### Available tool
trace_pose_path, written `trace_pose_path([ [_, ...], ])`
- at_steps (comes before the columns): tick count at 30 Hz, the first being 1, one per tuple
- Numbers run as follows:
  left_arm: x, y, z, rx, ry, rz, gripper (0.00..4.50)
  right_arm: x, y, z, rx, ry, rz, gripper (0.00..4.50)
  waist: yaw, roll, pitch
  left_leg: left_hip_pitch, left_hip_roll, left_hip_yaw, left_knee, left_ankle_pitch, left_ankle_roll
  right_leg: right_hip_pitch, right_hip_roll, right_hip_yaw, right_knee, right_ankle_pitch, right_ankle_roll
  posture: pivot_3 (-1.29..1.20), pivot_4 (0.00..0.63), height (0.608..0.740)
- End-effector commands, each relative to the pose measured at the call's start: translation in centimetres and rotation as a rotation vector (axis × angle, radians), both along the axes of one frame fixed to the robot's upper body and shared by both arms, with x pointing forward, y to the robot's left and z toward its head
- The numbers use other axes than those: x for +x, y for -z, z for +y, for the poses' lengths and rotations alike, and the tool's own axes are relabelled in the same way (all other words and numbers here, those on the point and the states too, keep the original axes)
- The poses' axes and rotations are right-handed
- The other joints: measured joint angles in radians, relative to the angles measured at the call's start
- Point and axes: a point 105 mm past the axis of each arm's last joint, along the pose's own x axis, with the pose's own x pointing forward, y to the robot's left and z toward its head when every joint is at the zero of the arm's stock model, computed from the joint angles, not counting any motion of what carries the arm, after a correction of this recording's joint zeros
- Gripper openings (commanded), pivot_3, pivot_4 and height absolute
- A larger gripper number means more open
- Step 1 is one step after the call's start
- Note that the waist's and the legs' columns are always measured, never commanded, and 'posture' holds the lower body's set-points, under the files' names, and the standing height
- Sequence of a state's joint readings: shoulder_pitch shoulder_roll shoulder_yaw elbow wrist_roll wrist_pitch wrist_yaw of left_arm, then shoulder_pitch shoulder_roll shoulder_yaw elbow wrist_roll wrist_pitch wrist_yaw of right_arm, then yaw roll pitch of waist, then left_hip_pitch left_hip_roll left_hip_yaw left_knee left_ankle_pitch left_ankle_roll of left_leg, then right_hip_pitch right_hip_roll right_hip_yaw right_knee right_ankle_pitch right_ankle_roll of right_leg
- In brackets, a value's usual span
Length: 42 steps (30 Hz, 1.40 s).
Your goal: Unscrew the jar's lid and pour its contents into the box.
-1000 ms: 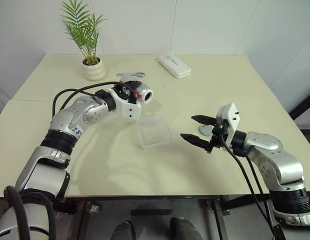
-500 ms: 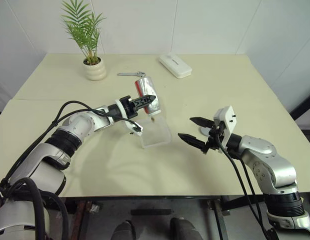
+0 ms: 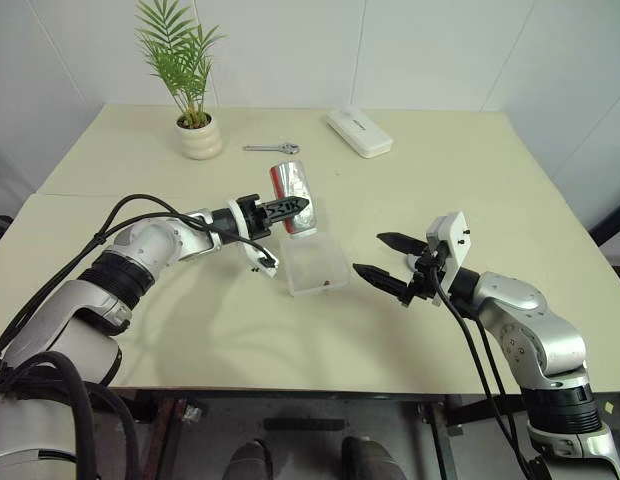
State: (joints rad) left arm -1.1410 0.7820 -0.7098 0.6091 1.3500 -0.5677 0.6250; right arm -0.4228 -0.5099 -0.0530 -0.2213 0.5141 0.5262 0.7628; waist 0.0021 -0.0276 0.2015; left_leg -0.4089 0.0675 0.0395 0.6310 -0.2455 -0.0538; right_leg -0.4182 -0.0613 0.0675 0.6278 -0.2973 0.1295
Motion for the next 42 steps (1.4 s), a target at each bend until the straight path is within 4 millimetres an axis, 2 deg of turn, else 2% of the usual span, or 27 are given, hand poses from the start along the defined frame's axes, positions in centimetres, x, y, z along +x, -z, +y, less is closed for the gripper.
trace_pose_path([
  [1, 0.2, -3.8, 1.8, -0.221, -0.049, 0.099, 1.87, -0.1, -1.1, -0.3, 0.016, -0.005, -0.042, 4.47, 0.0, 0.0, 0.0, 0.0, 0.0, 0.0, 0.0, 0.0, 0.0, 0.0, 0.0, 0.0, 0.0, 0.0, 0.0, 0.0, 0.15, 0.74],
  [3, 0.5, -4.9, 3.2, -0.345, -0.085, 0.185, 1.87, -0.1, -1.0, -0.4, 0.007, -0.007, -0.041, 4.47, -0.004, 0.0, 0.0, 0.0, 0.0, 0.0, 0.0, 0.0, 0.0, 0.0, 0.0, 0.0, 0.0, 0.0, 0.0, 0.0, 0.15, 0.74],
  [5, 1.5, -5.6, 5.1, -0.631, -0.158, 0.409, 1.87, -0.2, -1.1, -0.3, 0.005, -0.018, -0.041, 4.47, -0.004, 0.0, 0.0, 0.001, 0.0, 0.0, 0.0, 0.0, 0.0, 0.0, 0.0, 0.0, 0.001, 0.0, 0.0, 0.0, 0.15, 0.74],
  [7, 2.4, -5.6, 6.9, -0.9, -0.201, 0.645, 1.87, -0.1, -1.1, -0.3, 0.0, -0.026, -0.043, 4.47, -0.004, 0.0, 0.0, 0.001, 0.0, 0.001, 0.0, 0.0, 0.0, 0.0, 0.0, 0.0, 0.002, 0.0, 0.0, 0.0, 0.15, 0.74],
  [10, 3.2, -5.1, 9.2, -1.204, -0.23, 0.897, 1.87, -0.1, -1.1, -0.3, -0.012, -0.035, -0.049, 4.47, -0.005, 0.0, 0.0, 0.001, 0.0, 0.001, 0.002, 0.0, 0.0, 0.001, 0.0, 0.0, 0.003, 0.0, 0.0, 0.0, 0.15, 0.74],
  [11, 3.5, -4.9, 10.3, -1.322, -0.241, 0.975, 1.87, 0.0, -1.1, -0.3, -0.015, -0.037, -0.053, 4.47, -0.008, 0.0, 0.0, 0.001, 0.0, 0.001, 0.003, 0.0, 0.0, 0.001, 0.0, 0.0, 0.004, 0.0, 0.0, 0.0, 0.15, 0.74],
  [12, 3.9, -4.4, 12.3, -1.531, -0.252, 1.092, 1.87, 0.1, -1.2, -0.2, -0.017, -0.041, -0.059, 4.47, -0.009, 0.0, 0.0, 0.001, 0.0, 0.001, 0.004, 0.0, 0.0, 0.001, 0.0, 0.0, 0.004, 0.0, 0.0, 0.0, 0.15, 0.74],
  [13, 4.1, -3.9, 13.3, -1.663, -0.251, 1.184, 1.87, 0.1, -1.3, -0.2, -0.017, -0.044, -0.064, 4.47, -0.012, 0.0, 0.0, 0.001, 0.0, 0.0, 0.004, 0.0, 0.0, 0.001, 0.0, 0.0, 0.006, 0.0, 0.0, 0.0, 0.15, 0.74],
  [17, 3.8, -2.3, 19.0, -2.087, -0.243, 1.126, 1.87, 0.0, -1.7, 0.1, -0.05, -0.089, -0.124, 4.47, -0.029, 0.0, 0.0, 0.002, 0.0, -0.002, 0.006, 0.0, 0.0, 0.001, 0.0, 0.0, 0.008, 0.0, 0.0, 0.0, 0.15, 0.74],
  [19, 3.5, -1.2, 20.8, -2.213, -0.245, 1.106, 1.87, -0.1, -1.6, 0.2, -0.076, -0.114, -0.151, 4.47, -0.031, 0.0, 0.0, 0.002, 0.0, -0.002, 0.007, 0.0, 0.0, 0.001, 0.0, 0.0, 0.009, 0.0, 0.0, 0.0, 0.15, 0.74],
  [21, 2.8, -0.5, 22.8, -2.255, -0.246, 1.011, 1.87, -0.3, -1.5, 0.5, -0.115, -0.144, -0.194, 4.47, -0.033, 0.0, 0.0, 0.003, 0.0, -0.002, 0.007, 0.0, 0.0, 0.002, 0.0, 0.0, 0.009, 0.0, 0.0, 0.0, 0.15, 0.74],
  [25, 1.9, 0.8, 24.8, -2.249, -0.282, 0.93, 1.87, -0.4, -1.6, 0.8, -0.13, -0.179, -0.232, 4.47, -0.03, 0.0, 0.0, 0.004, 0.0, -0.002, 0.007, 0.001, -0.002, 0.002, 0.0, 0.0, 0.01, 0.0, 0.0, 0.0, 0.15, 0.74],
  [27, 0.9, 2.6, 27.1, -2.359, -0.3, 0.867, 1.87, -0.3, -1.8, 0.9, -0.123, -0.184, -0.236, 4.47, -0.029, -0.001, -0.001, 0.003, 0.0, -0.002, 0.007, 0.001, -0.002, 0.003, 0.0, 0.0, 0.009, 0.0, 0.0, 0.0, 0.15, 0.74],
  [28, 0.6, 3.2, 27.4, -2.346, -0.315, 0.856, 1.87, -0.3, -1.9, 1.0, -0.119, -0.186, -0.238, 4.47, -0.03, -0.002, -0.001, 0.004, 0.0, -0.002, 0.007, 0.001, -0.002, 0.003, 0.0, 0.0, 0.009, 0.0, 0.0, 0.0, 0.15, 0.74],
  [31, 0.0, 4.2, 27.0, -2.191, -0.36, 0.849, 1.87, -0.4, -2.0, 1.2, -0.106, -0.191, -0.241, 4.47, -0.029, -0.002, -0.001, 0.004, 0.0, -0.002, 0.006, 0.001, -0.002, 0.003, 0.0, 0.0, 0.009, 0.0, 0.0, 0.0, 0.15, 0.74],
  [34, -0.2, 5.1, 27.5, -2.272, -0.326, 0.853, 1.87, -0.6, -2.1, 1.3, -0.096, -0.198, -0.241, 4.47, -0.026, -0.003, -0.002, 0.004, 0.0, -0.002, 0.006, 0.001, -0.002, 0.003, 0.0, -0.001, 0.009, 0.0, 0.0, 0.0, 0.15, 0.74],
  [40, -1.0, 6.0, 28.0, -2.3, -0.28, 0.87, 1.87, -1.0, -2.4, 1.8, -0.082, -0.232, -0.26, 4.47, -0.027, -0.004, -0.002, 0.004, 0.0, -0.002, 0.006, 0.001, -0.002, 0.003, 0.0, -0.001, 0.009, 0.0, 0.0, 0.0, 0.15, 0.74],
  [41, -1.1, 6.1, 28.1, -2.297, -0.285, 0.869, 2.59, -1.1, -2.5, 1.8, -0.077, -0.234, -0.263, 4.5, -0.029, -0.004, -0.002, 0.004, 0.0, -0.002, 0.006, 0.001, -0.002, 0.003, 0.0, -0.001, 0.009, 0.0, 0.0, 0.0, 0.15, 0.74],
  [42, -1.3, 6.3, 28.2, -2.294, -0.29, 0.869, 2.85, -1.1, -2.6, 1.9, -0.071, -0.238, -0.268, 4.5, -0.032, -0.004, -0.002, 0.004, 0.0, -0.002, 0.006, 0.001, -0.002, 0.003, 0.0, -0.001, 0.009, 0.0, 0.0, 0.0, 0.15, 0.74],
])
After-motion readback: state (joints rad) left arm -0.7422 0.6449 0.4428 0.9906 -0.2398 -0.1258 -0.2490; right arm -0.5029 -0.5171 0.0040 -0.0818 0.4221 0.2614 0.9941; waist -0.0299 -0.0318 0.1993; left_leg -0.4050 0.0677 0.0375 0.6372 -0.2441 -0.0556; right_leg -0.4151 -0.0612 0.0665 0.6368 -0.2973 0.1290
